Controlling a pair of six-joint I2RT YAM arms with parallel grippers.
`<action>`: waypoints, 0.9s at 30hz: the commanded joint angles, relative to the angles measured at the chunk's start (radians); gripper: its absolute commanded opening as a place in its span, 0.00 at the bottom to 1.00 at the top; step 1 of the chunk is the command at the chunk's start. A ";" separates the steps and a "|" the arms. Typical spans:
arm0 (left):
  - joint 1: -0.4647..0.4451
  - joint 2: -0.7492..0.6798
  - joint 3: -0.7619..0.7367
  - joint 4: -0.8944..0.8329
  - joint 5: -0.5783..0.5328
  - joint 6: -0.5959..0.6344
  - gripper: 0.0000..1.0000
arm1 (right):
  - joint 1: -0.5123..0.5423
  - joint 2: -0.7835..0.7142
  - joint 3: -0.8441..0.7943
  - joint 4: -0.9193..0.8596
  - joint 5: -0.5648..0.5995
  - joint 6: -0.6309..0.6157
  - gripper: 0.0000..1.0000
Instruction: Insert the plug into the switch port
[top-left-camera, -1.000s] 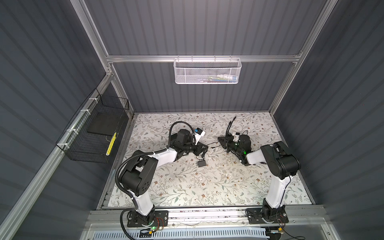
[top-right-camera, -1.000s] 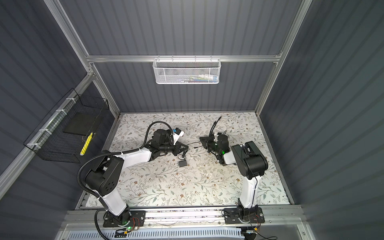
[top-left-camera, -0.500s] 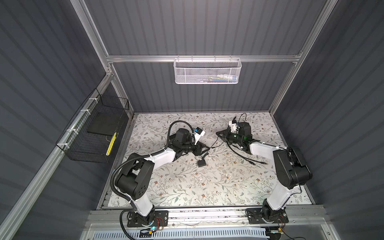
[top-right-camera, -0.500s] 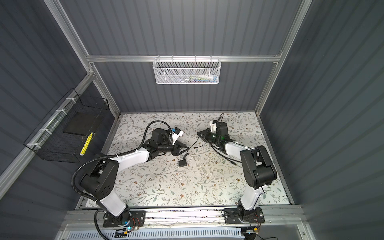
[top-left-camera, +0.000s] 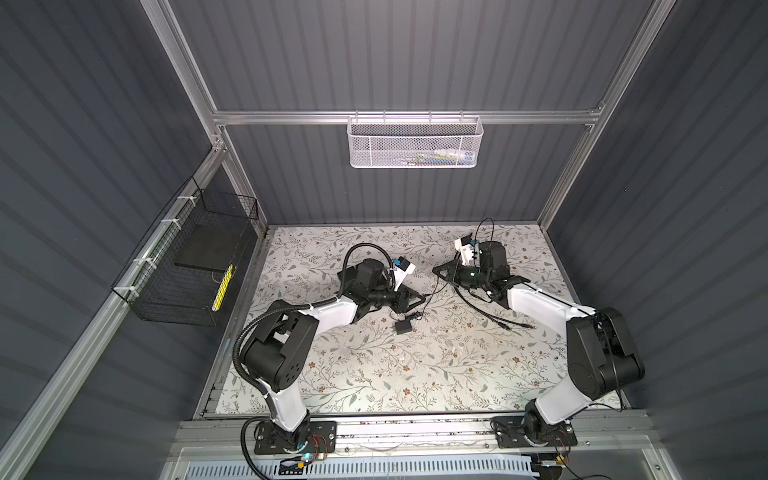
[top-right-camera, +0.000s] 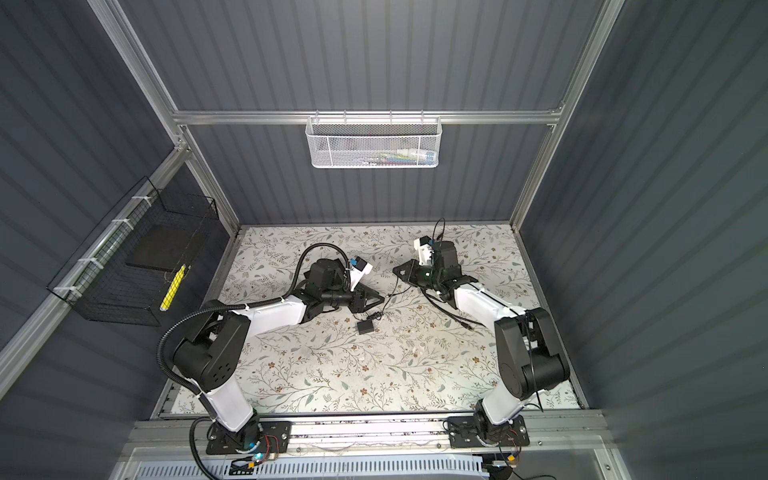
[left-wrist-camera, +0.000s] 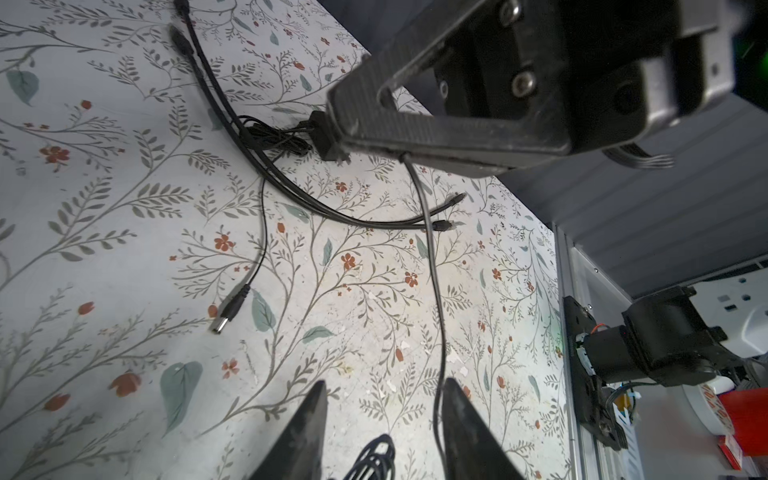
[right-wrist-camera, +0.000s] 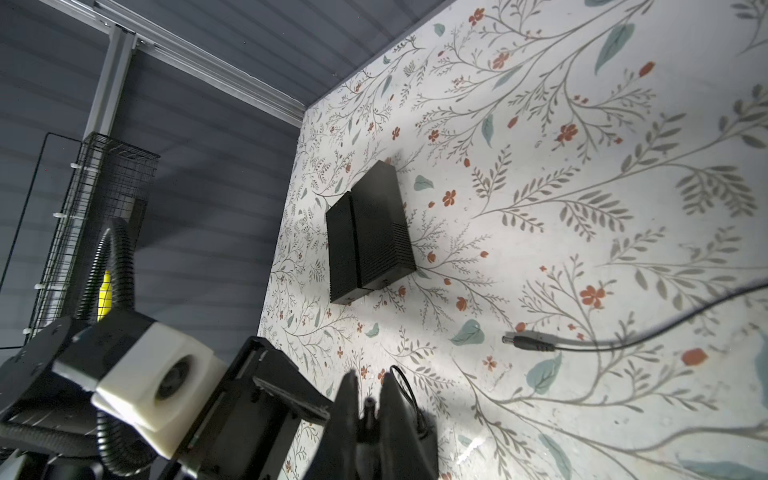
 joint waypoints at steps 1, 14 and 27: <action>-0.023 0.022 0.031 0.060 0.033 -0.041 0.45 | 0.010 -0.004 0.007 -0.005 0.019 -0.023 0.04; -0.037 0.087 0.035 0.183 0.070 -0.115 0.39 | 0.036 -0.004 0.027 -0.016 0.019 -0.045 0.05; -0.038 0.153 0.077 0.278 0.098 -0.178 0.00 | 0.041 -0.036 0.021 -0.062 0.036 -0.075 0.08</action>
